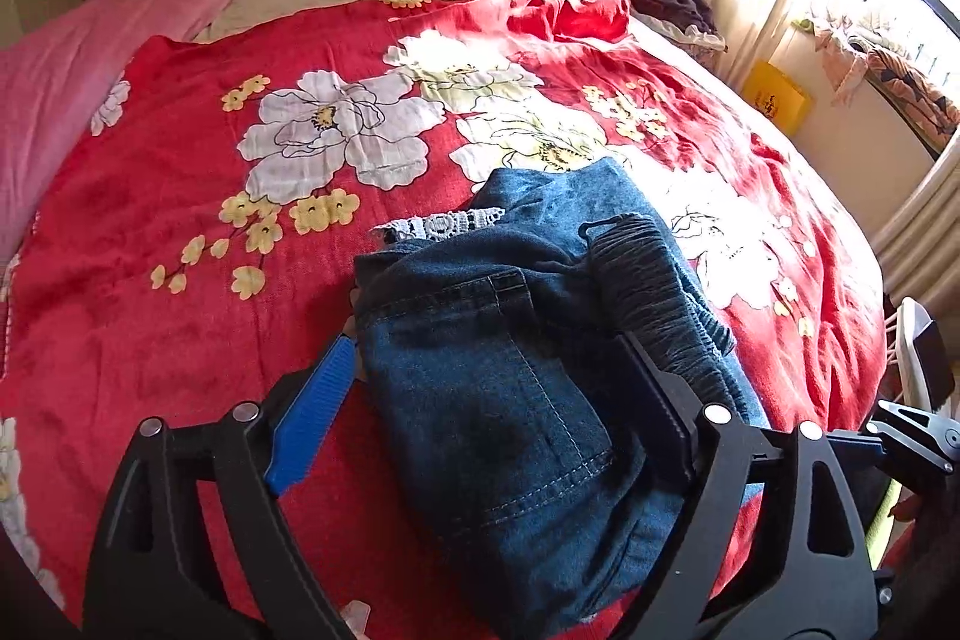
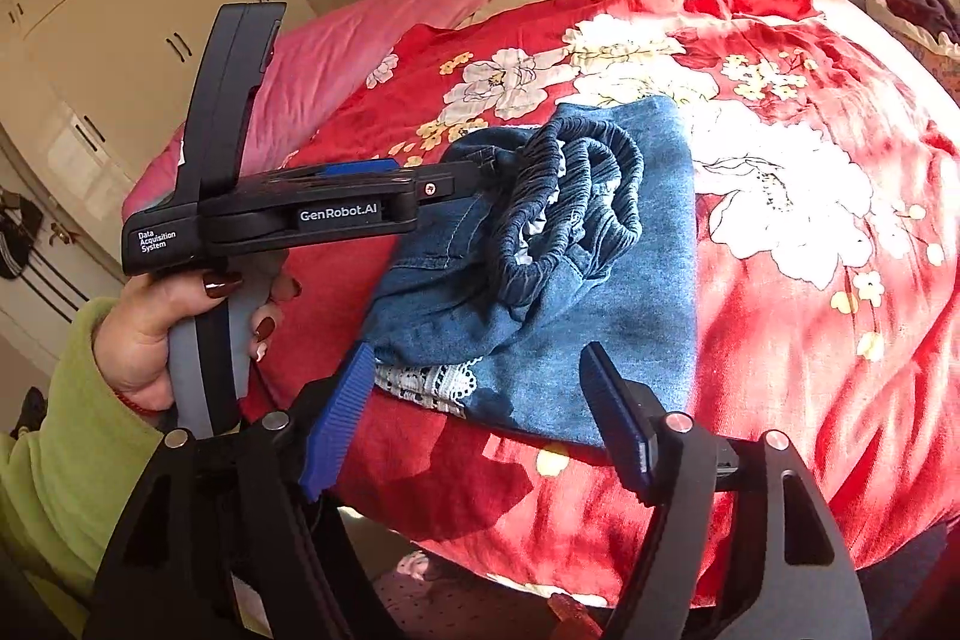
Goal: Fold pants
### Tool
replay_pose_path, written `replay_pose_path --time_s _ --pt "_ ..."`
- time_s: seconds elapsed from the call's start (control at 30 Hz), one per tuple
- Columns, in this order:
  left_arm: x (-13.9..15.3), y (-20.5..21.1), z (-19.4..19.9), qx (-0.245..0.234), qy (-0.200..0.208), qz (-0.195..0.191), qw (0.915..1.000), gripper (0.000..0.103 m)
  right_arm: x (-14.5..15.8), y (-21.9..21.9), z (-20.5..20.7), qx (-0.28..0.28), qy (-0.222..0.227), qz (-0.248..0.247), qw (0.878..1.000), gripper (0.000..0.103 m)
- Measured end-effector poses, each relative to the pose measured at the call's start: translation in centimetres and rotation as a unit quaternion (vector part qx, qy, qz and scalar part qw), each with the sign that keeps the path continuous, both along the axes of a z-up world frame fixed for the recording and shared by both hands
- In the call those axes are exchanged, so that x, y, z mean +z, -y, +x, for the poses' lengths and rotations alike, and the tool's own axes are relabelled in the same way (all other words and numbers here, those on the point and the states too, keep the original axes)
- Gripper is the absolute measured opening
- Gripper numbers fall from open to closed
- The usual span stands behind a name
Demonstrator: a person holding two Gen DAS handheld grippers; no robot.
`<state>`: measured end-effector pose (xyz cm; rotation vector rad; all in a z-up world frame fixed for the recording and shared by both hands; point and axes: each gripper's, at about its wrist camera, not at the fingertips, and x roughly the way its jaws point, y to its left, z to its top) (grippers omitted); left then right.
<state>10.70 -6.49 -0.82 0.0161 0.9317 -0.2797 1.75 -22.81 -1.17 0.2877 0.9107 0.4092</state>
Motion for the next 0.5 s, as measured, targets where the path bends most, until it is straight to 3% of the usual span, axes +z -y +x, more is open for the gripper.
replay_pose_path --time_s 0.17,0.5 --pt "0.8 -0.2 -0.6 0.006 0.01 0.002 0.9999 0.09 0.5 0.3 -0.3 -0.003 0.007 -0.001 1.0 0.08" --pt "2.2 -0.7 -1.9 0.015 0.03 0.004 0.9994 0.093 1.3 0.4 -0.8 -0.008 0.019 -0.005 1.0 0.081"
